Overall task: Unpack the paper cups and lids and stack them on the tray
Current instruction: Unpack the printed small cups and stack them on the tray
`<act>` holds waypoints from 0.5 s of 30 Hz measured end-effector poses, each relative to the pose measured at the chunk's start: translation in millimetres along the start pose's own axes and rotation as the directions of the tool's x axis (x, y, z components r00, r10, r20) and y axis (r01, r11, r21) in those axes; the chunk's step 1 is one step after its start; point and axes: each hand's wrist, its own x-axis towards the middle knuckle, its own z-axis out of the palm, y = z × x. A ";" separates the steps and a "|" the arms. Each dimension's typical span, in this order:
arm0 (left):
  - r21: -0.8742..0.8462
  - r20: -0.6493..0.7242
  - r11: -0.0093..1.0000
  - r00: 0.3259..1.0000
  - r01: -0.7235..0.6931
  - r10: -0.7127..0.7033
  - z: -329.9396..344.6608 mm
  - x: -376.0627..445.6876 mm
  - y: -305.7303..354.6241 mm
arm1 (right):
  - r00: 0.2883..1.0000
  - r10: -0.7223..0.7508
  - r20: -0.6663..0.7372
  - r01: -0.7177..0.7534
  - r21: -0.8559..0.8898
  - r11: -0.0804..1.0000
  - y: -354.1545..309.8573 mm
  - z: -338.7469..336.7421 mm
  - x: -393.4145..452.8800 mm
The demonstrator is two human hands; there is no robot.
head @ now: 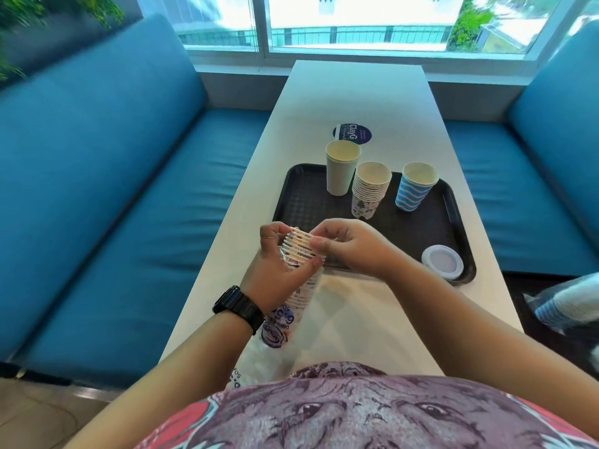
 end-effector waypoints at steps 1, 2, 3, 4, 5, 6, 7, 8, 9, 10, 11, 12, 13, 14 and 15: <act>0.005 -0.002 1.000 1.000 -0.003 0.003 0.0 -1.0 0.7 | 1.000 0.006 0.005 -0.006 -0.001 1.000 -0.1 2.7 -1.7; 0.012 -0.001 1.000 1.000 -0.006 0.006 0.1 -2.0 1.4 | 1.000 0.005 0.003 -0.005 -0.005 1.000 -0.4 5.0 -3.1; 0.017 -0.001 1.000 1.000 -0.011 0.011 0.0 -3.1 2.3 | 1.000 0.001 -0.002 -0.001 -0.006 1.000 -1.0 6.7 -4.7; 0.021 0.003 1.000 1.000 -0.015 0.015 -0.4 -4.4 3.6 | 1.000 0.000 -0.006 0.000 -0.006 1.000 -2.5 7.9 -6.7; 0.019 0.006 1.000 1.000 -0.016 0.016 -0.8 -5.1 4.6 | 1.000 0.005 -0.005 -0.005 -0.003 1.000 -4.7 7.8 -8.5; 0.015 0.010 1.000 1.000 -0.019 0.019 -1.9 -6.5 6.0 | 1.000 0.012 -0.005 -0.012 -0.007 1.000 -6.5 7.2 -10.6; 0.014 0.016 1.000 1.000 -0.020 0.020 -2.8 -7.5 6.8 | 1.000 0.019 -0.005 -0.019 -0.009 1.000 -8.2 6.1 -12.6; 0.016 0.020 1.000 1.000 -0.023 0.022 -4.1 -9.2 8.2 | 1.000 0.022 -0.006 -0.022 -0.011 1.000 -9.7 5.4 -14.4; 0.020 0.023 0.999 0.999 -0.025 0.024 -5.1 -10.8 9.1 | 1.000 0.024 -0.010 -0.024 -0.010 1.000 -11.2 4.9 -16.4; 0.026 0.026 0.999 0.999 -0.027 0.026 -6.0 -12.6 10.1 | 1.000 0.023 -0.017 -0.023 -0.017 1.000 -13.2 4.8 -18.6; 0.029 0.027 0.999 0.999 -0.031 0.030 -6.9 -14.3 11.1 | 0.999 0.018 -0.028 -0.019 -0.039 0.999 -14.8 5.3 -20.5; 0.029 0.021 0.999 0.999 -0.035 0.035 -7.2 -14.7 11.1 | 0.999 0.006 -0.043 -0.010 -0.080 0.997 -15.9 5.2 -21.3; 0.021 0.013 0.999 0.999 -0.039 0.038 -8.1 -16.1 10.4 | 0.998 -0.008 -0.064 -0.001 -0.133 0.991 -17.6 6.9 -23.0; 0.015 0.007 0.999 0.999 -0.040 0.040 -8.9 -17.3 10.2 | 0.996 -0.019 -0.084 0.003 -0.182 0.983 -20.0 8.6 -24.9; 0.012 0.005 0.999 0.999 -0.039 0.039 -8.3 -17.1 10.6 | 0.995 -0.027 -0.099 0.006 -0.212 0.977 -21.5 8.7 -25.7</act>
